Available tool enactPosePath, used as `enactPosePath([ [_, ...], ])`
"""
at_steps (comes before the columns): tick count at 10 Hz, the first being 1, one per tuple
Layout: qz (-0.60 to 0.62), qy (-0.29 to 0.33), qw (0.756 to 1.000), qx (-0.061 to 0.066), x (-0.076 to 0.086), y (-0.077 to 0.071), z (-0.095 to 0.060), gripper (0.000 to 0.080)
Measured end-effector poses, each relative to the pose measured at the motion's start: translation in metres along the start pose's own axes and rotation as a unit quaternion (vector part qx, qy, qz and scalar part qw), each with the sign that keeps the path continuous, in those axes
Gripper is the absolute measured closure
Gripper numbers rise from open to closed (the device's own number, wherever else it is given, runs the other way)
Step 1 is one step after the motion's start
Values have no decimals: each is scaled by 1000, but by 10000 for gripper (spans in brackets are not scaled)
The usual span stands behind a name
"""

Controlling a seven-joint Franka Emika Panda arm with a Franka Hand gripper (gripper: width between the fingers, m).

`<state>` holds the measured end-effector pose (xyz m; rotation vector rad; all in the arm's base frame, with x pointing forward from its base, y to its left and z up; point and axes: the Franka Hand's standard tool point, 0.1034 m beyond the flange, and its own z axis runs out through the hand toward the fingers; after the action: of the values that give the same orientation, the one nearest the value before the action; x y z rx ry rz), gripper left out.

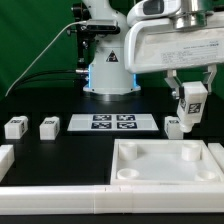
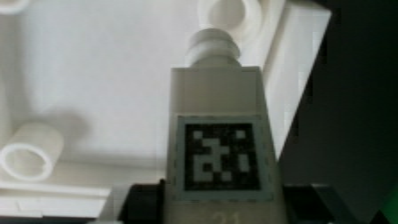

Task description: Assemble one leg

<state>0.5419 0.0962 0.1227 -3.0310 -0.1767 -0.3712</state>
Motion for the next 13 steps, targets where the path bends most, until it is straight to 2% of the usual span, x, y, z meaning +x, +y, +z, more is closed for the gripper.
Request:
enactPosePath([
  [2,21,16,1000,-2,22,8,-7,506],
  [5,-1,26,1000,-7,54,29,-1,506],
  [6,-11,27,1000,-7,58,31,1,506],
  [9,-14,30,999,-7,57,29,1,506],
  [10,-14,54,998,-11,59,30,1,506],
  [12,-13,58,998,-12,57,31,6,506],
  [13,-14,85,996,-15,62,32,7,506],
])
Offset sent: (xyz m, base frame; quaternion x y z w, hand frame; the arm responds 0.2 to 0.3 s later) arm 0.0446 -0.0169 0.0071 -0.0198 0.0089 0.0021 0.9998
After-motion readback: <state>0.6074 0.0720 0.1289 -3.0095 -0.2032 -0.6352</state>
